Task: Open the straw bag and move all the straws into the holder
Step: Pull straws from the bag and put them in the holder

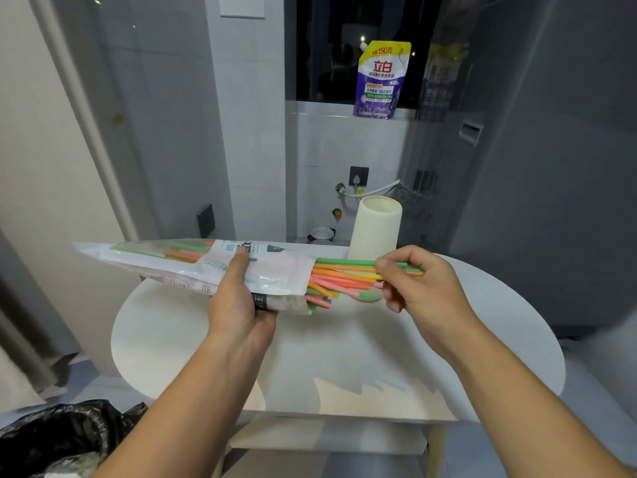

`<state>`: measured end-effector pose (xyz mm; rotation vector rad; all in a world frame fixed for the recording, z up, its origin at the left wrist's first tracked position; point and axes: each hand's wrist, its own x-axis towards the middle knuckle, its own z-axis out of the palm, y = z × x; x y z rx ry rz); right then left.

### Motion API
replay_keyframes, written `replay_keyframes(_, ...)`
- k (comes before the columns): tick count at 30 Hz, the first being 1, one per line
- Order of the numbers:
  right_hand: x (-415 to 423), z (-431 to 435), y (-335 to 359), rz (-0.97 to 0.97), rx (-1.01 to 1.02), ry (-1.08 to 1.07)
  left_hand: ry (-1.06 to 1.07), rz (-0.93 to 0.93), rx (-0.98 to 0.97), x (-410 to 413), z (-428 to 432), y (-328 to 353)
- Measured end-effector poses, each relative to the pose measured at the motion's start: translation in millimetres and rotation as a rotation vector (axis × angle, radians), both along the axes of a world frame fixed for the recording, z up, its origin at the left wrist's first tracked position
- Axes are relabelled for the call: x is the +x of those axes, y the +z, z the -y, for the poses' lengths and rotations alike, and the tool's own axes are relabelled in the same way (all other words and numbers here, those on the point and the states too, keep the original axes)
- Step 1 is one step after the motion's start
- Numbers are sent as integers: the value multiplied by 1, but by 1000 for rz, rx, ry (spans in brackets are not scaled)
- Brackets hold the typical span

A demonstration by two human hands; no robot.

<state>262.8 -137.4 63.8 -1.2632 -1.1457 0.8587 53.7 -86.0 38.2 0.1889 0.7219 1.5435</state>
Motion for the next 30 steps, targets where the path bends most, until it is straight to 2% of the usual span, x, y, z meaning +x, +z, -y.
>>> replay_keyframes(3, -3, 1, 0, -109, -1, 3, -4, 9, -13, 0, 0, -1)
replay_keyframes(9, -9, -1, 1, -54, -14, -35, 19, 7, -29, -3, -2, -1)
replay_keyframes(18, 15, 1, 35, -116, -24, 24, 30, 92, -8, -14, -11, 2)
replay_keyframes(30, 45, 2, 80, 10, 20, 5, 46, 122, 11, -22, -23, 10)
